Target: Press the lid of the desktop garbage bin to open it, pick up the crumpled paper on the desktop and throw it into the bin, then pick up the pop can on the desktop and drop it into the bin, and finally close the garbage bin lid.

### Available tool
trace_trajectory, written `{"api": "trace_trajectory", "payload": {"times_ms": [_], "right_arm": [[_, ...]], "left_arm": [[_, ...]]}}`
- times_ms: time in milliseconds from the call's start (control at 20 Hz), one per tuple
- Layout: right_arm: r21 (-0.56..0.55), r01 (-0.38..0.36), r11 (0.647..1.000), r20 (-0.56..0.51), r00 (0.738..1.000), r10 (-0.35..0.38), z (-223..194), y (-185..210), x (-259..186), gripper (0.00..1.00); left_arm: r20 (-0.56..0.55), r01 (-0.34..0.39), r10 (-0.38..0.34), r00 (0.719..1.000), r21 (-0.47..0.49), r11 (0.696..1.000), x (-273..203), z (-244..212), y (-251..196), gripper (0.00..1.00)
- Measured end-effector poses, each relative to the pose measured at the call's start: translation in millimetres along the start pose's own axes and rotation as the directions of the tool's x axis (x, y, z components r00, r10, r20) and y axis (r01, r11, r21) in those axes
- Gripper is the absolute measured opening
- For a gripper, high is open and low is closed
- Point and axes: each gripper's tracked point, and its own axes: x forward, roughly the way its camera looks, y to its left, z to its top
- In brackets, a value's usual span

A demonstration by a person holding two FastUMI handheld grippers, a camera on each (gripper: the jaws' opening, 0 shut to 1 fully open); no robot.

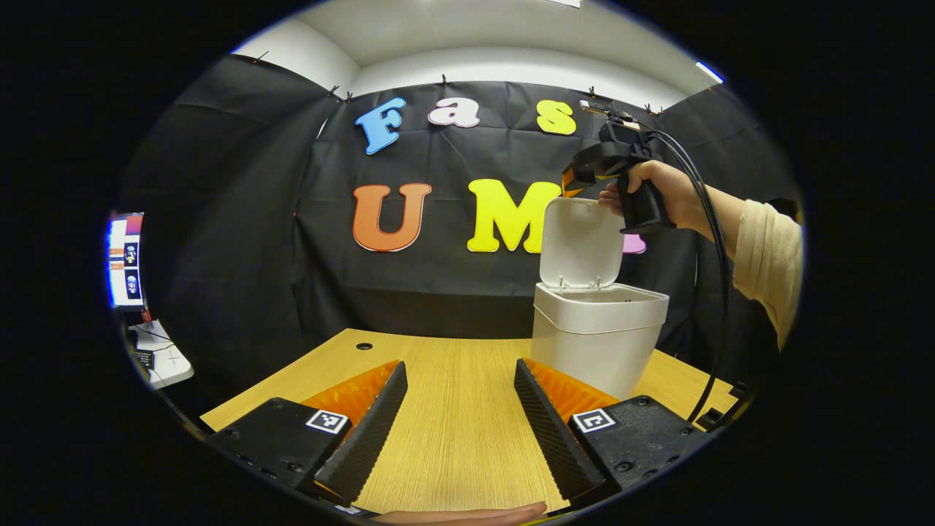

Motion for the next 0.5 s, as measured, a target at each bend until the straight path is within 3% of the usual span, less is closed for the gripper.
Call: {"api": "trace_trajectory", "payload": {"times_ms": [350, 500], "right_arm": [[-0.043, -0.010, 0.999, -0.042, 0.999, 0.008, -15.0, -0.3, -30.3, 0.94], [-0.065, -0.012, 0.998, -0.095, 0.995, 0.005, -32.6, -1.7, -40.1, 0.98]], "left_arm": [[0.020, -0.016, 0.015, 1.000, 0.038, 0.999, -3.9, 2.7, 0.4, 0.95], [0.022, 0.003, -0.004, 1.000, 0.037, 0.999, -6.0, 2.7, -7.5, 0.95]]}}
